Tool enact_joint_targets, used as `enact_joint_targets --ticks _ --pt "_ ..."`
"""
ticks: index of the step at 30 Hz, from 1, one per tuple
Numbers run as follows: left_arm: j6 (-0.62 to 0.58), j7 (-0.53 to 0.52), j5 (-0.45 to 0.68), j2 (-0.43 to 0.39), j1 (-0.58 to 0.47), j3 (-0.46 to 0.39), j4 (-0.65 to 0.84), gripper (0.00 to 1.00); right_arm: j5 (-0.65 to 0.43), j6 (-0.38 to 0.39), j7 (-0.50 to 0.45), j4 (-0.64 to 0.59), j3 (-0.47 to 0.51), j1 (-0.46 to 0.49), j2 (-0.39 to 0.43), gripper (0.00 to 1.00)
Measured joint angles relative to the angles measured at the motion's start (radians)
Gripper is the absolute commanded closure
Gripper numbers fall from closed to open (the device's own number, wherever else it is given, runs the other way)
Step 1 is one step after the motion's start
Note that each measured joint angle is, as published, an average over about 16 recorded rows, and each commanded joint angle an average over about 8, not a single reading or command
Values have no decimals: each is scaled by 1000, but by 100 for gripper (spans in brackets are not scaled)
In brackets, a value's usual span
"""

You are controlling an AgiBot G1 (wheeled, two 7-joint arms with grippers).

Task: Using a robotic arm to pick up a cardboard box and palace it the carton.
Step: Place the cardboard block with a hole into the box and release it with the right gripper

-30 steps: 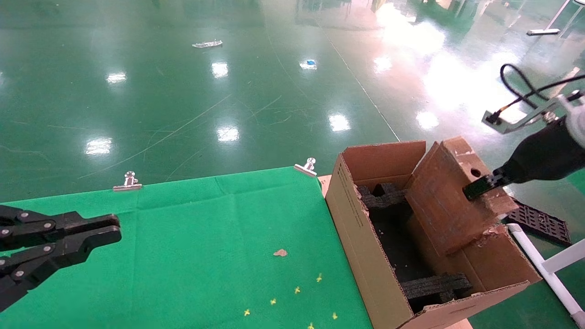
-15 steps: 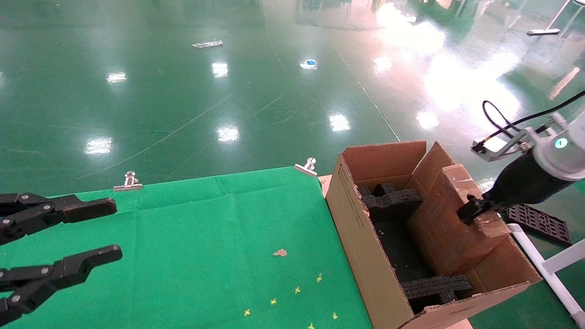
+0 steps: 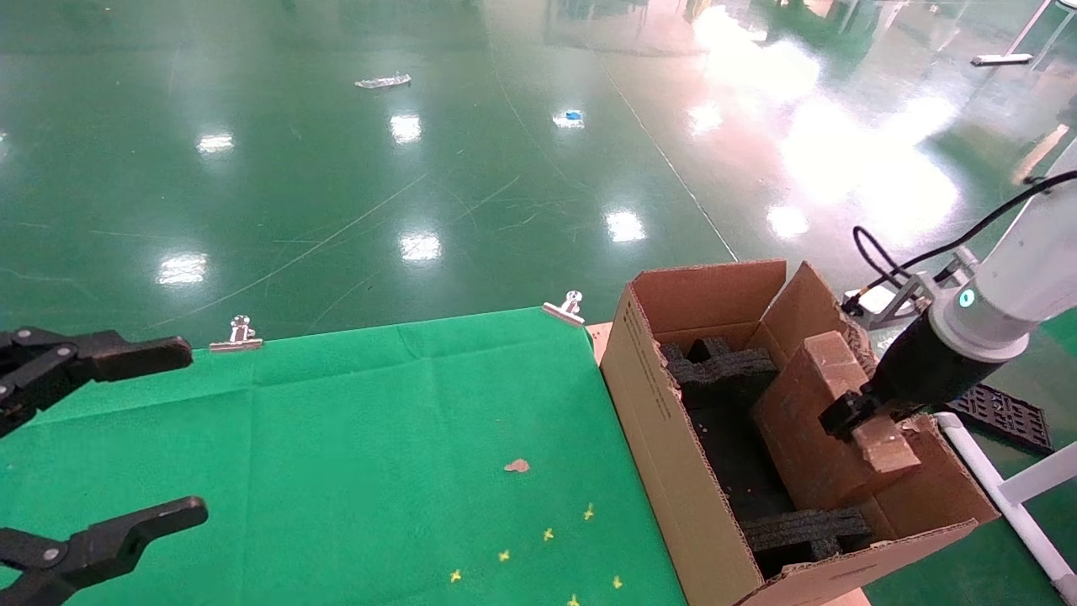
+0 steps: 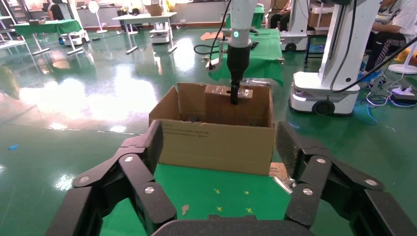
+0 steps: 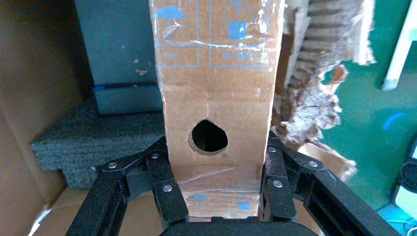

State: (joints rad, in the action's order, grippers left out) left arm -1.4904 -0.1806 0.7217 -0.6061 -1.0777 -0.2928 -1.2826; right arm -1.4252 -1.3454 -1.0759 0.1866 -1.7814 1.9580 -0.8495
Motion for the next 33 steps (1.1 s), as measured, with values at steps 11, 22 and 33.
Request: enact_joint_targets --ticks 11,22,33 --pt "0 0 0 0 0 -1 0 0 59 156 30 -49 39 -141 -23 100" --pt "1 1 -1 1 0 -1 0 0 103 255 90 -80 68 -239 -32 46" --pt "1 1 -1 1 0 -2 0 0 101 265 125 -120 67 -249 -50 0"
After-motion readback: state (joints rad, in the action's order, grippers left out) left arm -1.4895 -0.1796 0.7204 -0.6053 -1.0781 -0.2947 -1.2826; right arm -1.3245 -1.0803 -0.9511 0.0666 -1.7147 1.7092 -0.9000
